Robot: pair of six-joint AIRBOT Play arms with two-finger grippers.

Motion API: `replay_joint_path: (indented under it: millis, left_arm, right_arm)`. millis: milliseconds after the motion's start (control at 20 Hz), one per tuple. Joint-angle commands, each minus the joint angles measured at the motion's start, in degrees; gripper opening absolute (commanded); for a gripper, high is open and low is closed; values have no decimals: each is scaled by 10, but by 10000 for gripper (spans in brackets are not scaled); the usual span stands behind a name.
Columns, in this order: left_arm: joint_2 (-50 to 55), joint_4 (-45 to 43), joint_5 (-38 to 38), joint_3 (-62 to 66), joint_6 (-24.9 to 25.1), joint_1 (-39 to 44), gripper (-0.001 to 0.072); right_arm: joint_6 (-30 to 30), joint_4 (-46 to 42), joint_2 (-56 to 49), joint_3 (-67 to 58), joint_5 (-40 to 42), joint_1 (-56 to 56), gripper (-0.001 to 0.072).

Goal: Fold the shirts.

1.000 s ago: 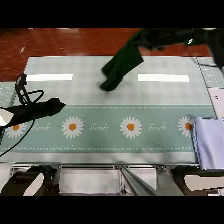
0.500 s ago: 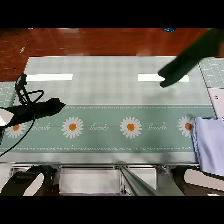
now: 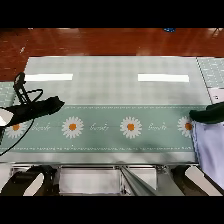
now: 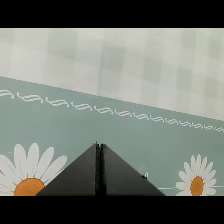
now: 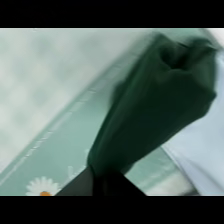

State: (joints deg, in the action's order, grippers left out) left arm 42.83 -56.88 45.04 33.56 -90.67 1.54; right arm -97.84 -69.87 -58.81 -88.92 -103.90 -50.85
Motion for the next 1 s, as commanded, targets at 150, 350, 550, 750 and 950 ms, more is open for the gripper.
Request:
replay_joint_path:
  millis: [150,350,550,750,950]
  left_arm:
    - [0,0,-5,0,2,0,17]
    - [2,-1,-9,0,2,0,17]
    - [21,0,-84,17,30,-5,17]
    - [77,0,-63,176,30,-8,17]
    - [176,-3,15,391,80,40,16]
  right_arm:
    - [27,-218,108,185,-10,-169,26]
    - [17,-241,111,257,-6,-171,411]
    - [14,-146,95,241,89,-171,387]
    - [91,219,40,197,261,-108,27]
    - [147,209,-30,156,364,203,26]
